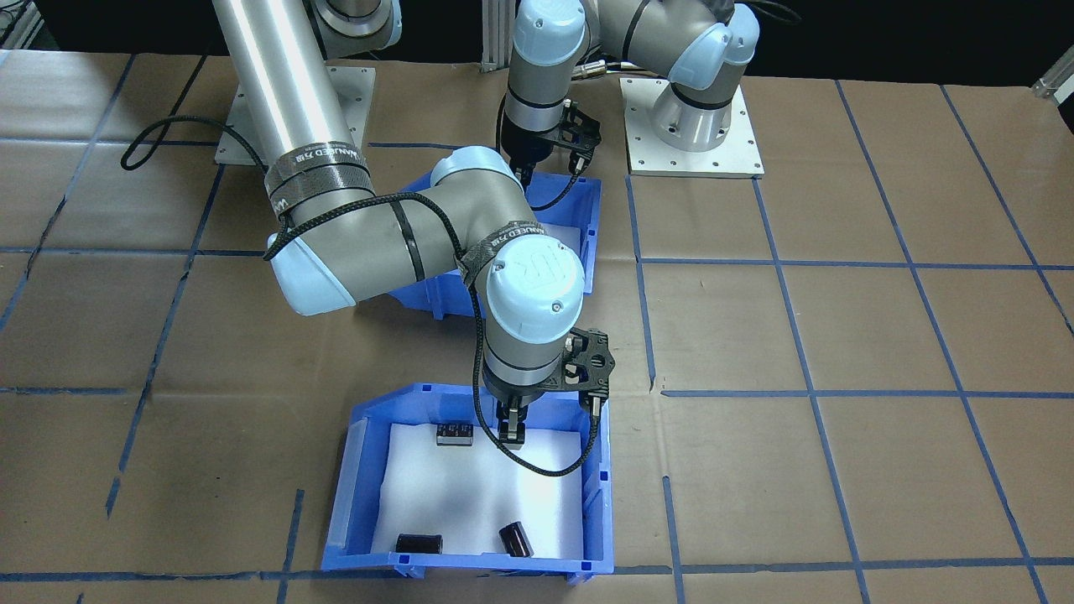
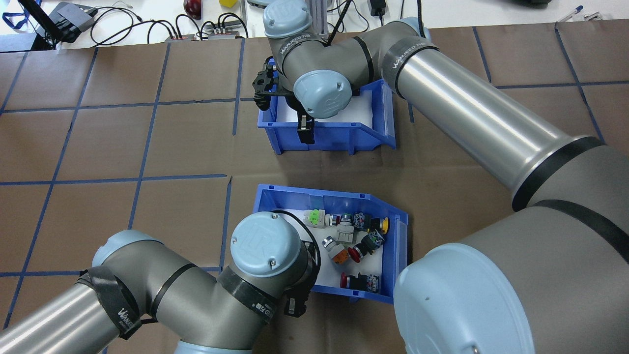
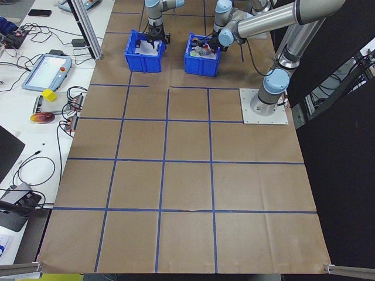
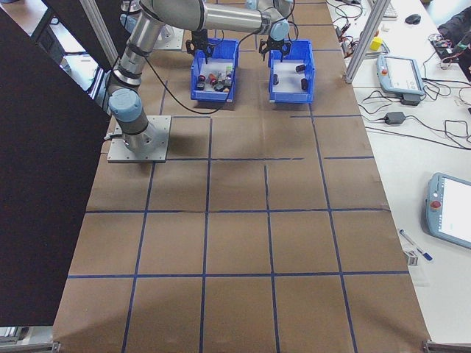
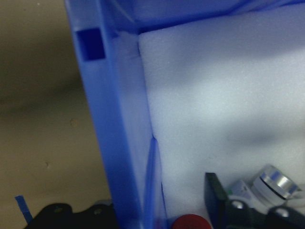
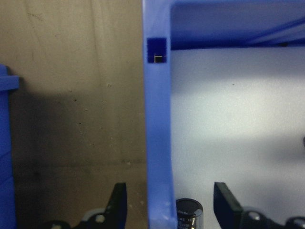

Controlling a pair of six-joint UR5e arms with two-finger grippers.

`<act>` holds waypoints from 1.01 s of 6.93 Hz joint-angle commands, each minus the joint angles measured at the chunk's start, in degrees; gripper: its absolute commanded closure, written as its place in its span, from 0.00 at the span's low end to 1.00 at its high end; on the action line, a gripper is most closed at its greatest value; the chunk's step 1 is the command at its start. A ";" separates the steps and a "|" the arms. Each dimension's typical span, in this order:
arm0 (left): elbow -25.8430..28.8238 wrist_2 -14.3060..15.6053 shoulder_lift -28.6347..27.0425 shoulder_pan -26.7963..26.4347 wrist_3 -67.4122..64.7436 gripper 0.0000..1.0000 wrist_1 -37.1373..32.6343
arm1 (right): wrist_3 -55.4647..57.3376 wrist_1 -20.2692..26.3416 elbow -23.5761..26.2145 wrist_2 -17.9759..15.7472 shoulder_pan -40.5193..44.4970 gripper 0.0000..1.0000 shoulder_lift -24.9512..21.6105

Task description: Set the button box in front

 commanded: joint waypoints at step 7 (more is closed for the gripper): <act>10.32 3.25 6.98 22.65 22.94 1.00 -16.49 | -11.66 3.04 -2.83 -5.97 -11.90 0.94 -7.24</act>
